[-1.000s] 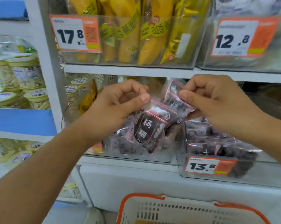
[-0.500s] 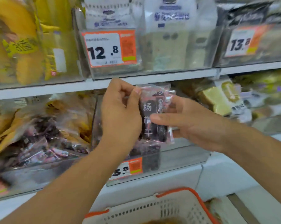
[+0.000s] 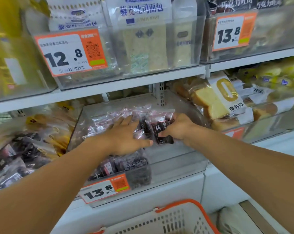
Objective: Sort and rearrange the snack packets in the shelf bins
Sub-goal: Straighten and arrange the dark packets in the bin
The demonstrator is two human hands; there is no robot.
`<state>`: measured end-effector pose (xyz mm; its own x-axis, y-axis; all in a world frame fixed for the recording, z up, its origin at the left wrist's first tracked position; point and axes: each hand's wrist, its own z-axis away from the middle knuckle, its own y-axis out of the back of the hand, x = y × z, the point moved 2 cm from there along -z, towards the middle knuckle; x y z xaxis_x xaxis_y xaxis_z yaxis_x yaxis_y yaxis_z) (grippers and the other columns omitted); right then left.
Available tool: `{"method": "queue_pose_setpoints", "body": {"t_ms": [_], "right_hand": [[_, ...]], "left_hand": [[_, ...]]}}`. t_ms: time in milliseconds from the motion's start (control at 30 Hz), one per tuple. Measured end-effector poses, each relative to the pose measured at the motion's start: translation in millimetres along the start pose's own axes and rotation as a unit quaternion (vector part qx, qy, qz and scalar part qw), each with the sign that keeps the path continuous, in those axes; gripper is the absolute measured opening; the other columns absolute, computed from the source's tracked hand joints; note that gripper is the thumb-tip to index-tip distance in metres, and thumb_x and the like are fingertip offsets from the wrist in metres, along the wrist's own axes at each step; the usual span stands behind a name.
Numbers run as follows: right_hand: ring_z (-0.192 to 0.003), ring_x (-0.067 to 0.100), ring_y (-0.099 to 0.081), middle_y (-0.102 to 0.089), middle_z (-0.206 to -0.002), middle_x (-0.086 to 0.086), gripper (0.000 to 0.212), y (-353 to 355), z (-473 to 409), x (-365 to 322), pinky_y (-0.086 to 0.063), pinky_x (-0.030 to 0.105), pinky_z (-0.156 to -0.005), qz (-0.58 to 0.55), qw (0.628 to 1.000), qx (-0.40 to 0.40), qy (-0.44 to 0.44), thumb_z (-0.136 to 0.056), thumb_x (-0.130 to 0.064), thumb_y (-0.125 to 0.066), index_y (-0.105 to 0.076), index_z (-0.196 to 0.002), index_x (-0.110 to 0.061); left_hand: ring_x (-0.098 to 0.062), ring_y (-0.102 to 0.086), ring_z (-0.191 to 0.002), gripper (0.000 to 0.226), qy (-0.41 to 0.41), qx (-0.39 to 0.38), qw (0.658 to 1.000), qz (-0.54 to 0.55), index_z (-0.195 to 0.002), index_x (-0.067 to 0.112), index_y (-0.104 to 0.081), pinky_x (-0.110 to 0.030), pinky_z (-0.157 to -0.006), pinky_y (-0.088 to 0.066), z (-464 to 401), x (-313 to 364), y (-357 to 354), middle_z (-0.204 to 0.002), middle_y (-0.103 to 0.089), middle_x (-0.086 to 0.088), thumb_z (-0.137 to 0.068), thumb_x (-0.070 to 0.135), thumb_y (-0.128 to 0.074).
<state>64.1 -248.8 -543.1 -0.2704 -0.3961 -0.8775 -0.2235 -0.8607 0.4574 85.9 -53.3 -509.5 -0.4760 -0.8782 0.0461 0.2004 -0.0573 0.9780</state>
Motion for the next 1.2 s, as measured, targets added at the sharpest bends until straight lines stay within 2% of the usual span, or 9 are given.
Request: {"method": "queue_pose_setpoints", "body": {"t_ms": [133, 267, 400, 600, 700, 867, 1067, 1133, 1200], "right_hand": [[-0.107, 0.030, -0.068, -0.071, -0.116, 0.012, 0.062, -17.7, -31.7, -5.5, -0.057, 0.043, -0.093, 0.039, 0.996, -0.076, 0.000, -0.063, 0.002, -0.090, -0.063, -0.119, -0.006], [-0.112, 0.028, -0.064, -0.068, -0.119, 0.010, 0.059, -25.7, -41.3, -14.0, -0.052, 0.043, -0.101, 0.095, 0.989, -0.101, 0.040, -0.071, 0.003, -0.086, -0.059, -0.123, -0.008], [-0.117, 0.031, -0.057, -0.055, -0.128, 0.014, 0.078, -31.4, -48.1, -12.3, -0.051, 0.045, -0.101, 0.140, 0.984, -0.109, 0.033, -0.080, -0.005, -0.082, -0.029, -0.137, -0.009], [-0.113, 0.035, -0.060, -0.055, -0.127, 0.019, 0.088, -32.1, -55.0, -10.6, -0.055, 0.042, -0.083, 0.182, 0.976, -0.118, 0.023, -0.084, -0.009, -0.078, -0.012, -0.142, -0.017], [-0.111, 0.033, -0.060, -0.055, -0.129, 0.016, 0.101, -30.0, -56.7, -9.2, -0.057, 0.044, -0.090, 0.151, 0.982, -0.117, 0.005, -0.081, -0.007, -0.080, -0.007, -0.150, -0.020], [-0.091, 0.024, -0.066, -0.068, -0.119, 0.016, 0.043, -41.1, -54.7, -4.9, -0.056, 0.032, -0.079, 0.332, 0.929, -0.164, 0.029, -0.087, -0.010, -0.073, -0.058, -0.127, -0.005], [-0.085, 0.025, -0.058, -0.059, -0.106, 0.011, 0.035, -40.7, -46.8, -6.0, -0.050, 0.029, -0.063, 0.297, 0.939, -0.171, 0.038, -0.094, -0.009, -0.057, -0.055, -0.128, -0.005], [-0.083, 0.024, -0.055, -0.057, -0.092, 0.010, 0.032, -39.8, -41.9, -8.4, -0.050, 0.030, -0.067, 0.262, 0.948, -0.178, 0.025, -0.092, -0.008, -0.059, -0.055, -0.123, -0.003], [-0.091, 0.023, -0.055, -0.055, -0.091, 0.006, 0.020, -35.9, -37.1, -11.6, -0.056, 0.034, -0.084, 0.207, 0.964, -0.169, 0.011, -0.091, -0.010, -0.062, -0.055, -0.109, -0.008]], "left_hand": [[-0.022, 0.008, -0.153, 0.103, 0.023, -0.010, 1.000, -0.008, -0.158, 0.034, 0.002, -0.053, -0.122, 0.002, -9.6, 4.7, 6.8, -0.166, 0.008, 0.005, -0.078, 0.088, -0.034], [-0.027, -0.019, -0.150, 0.092, 0.003, 0.111, 0.994, 0.024, -0.156, 0.025, -0.017, -0.050, -0.120, -0.020, -34.2, 1.3, 21.7, -0.164, -0.017, -0.004, -0.085, 0.070, -0.054], [-0.030, -0.033, -0.143, 0.098, 0.030, 0.079, 0.996, 0.004, -0.157, 0.013, -0.017, -0.038, -0.112, -0.037, -63.5, 4.1, 32.0, -0.161, -0.027, -0.010, -0.084, 0.047, -0.073], [-0.029, -0.017, -0.151, 0.118, 0.066, 0.028, 0.997, 0.008, -0.159, 0.021, -0.004, -0.039, -0.118, -0.028, -87.3, 3.9, 24.2, -0.166, -0.009, -0.005, -0.075, 0.045, -0.082], [-0.029, -0.007, -0.152, 0.116, 0.058, 0.035, 0.998, 0.009, -0.159, 0.022, -0.002, -0.045, -0.121, -0.022, -87.1, 5.0, 20.8, -0.167, -0.003, -0.003, -0.077, 0.044, -0.081], [-0.029, -0.007, -0.152, 0.102, 0.054, 0.034, 0.997, 0.031, -0.159, 0.023, -0.005, -0.050, -0.121, -0.021, -85.1, 1.9, 19.0, -0.166, -0.006, -0.003, -0.085, 0.029, -0.074], [-0.028, 0.010, -0.152, 0.089, 0.040, 0.002, 0.999, -0.022, -0.159, 0.018, -0.007, -0.051, -0.123, -0.008, -79.5, 8.6, 19.6, -0.166, 0.008, -0.001, -0.093, 0.042, -0.063], [-0.027, 0.014, -0.152, 0.097, 0.048, -0.001, 0.999, -0.015, -0.159, 0.019, 0.001, -0.051, -0.123, -0.006, -83.5, 6.1, 17.8, -0.166, 0.011, 0.001, -0.092, 0.045, -0.064], [-0.026, 0.014, -0.152, 0.102, 0.051, -0.002, 0.999, -0.007, -0.158, 0.021, 0.007, -0.051, -0.123, -0.006, -88.2, 2.8, 16.9, -0.166, 0.013, 0.002, -0.091, 0.047, -0.065]]}}
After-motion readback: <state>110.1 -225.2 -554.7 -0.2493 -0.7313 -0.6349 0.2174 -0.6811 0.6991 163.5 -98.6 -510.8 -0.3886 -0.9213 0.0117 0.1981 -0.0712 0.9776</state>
